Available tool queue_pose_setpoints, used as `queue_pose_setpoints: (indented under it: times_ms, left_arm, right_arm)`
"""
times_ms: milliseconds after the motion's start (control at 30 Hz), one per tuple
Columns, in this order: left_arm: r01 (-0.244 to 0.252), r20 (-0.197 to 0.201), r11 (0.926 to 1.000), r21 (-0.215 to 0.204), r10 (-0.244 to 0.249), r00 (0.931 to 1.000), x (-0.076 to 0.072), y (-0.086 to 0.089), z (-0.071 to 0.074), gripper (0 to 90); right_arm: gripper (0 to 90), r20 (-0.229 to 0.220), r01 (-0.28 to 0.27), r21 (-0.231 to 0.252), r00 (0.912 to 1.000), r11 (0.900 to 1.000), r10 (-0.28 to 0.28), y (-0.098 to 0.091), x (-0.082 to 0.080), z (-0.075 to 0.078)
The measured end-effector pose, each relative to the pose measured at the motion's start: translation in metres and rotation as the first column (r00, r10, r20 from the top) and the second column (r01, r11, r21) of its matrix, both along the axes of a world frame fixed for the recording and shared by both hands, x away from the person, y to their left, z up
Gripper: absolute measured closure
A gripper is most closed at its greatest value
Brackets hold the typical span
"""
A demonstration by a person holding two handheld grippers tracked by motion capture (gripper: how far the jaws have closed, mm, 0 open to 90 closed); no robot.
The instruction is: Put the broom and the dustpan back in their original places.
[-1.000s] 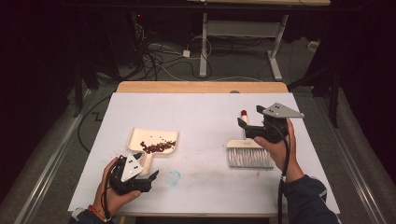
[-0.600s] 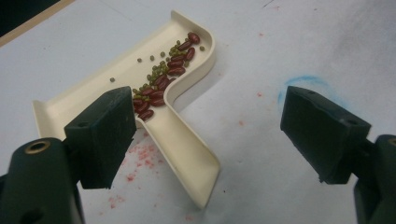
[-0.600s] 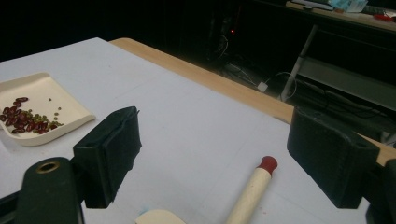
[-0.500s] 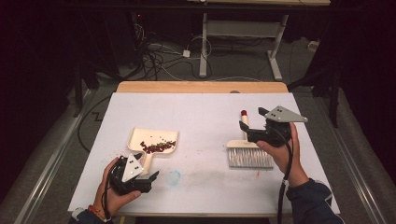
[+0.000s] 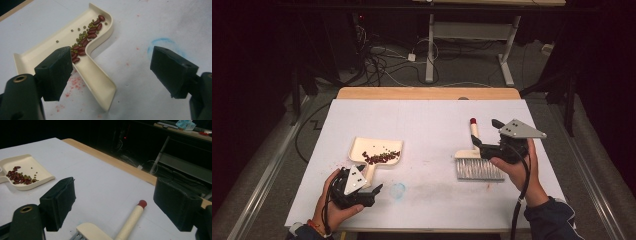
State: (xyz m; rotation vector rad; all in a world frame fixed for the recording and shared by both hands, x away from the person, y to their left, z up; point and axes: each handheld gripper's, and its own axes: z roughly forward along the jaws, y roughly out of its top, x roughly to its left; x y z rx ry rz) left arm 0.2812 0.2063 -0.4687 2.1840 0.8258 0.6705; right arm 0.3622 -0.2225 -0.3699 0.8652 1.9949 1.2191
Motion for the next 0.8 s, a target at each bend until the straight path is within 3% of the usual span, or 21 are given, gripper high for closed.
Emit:
queue_pose_setpoints:
  times_ms: [433, 800]
  left_arm:
    - [0.005, -0.003, 1.0000, 0.006, -0.005, 1.0000, 0.000, -0.001, 0.000, 18.2]
    - [0.011, -0.004, 0.9998, 0.015, -0.011, 0.9999, 0.000, -0.001, -0.001, 18.2]
  right_arm:
    - [18.0, 0.018, -0.007, -0.020, 0.9998, 0.9998, 0.007, -0.006, -0.017, -0.002]
    - [18.2, 0.090, -0.007, -0.062, 0.9959, 0.9981, 0.012, -0.007, -0.034, -0.014]
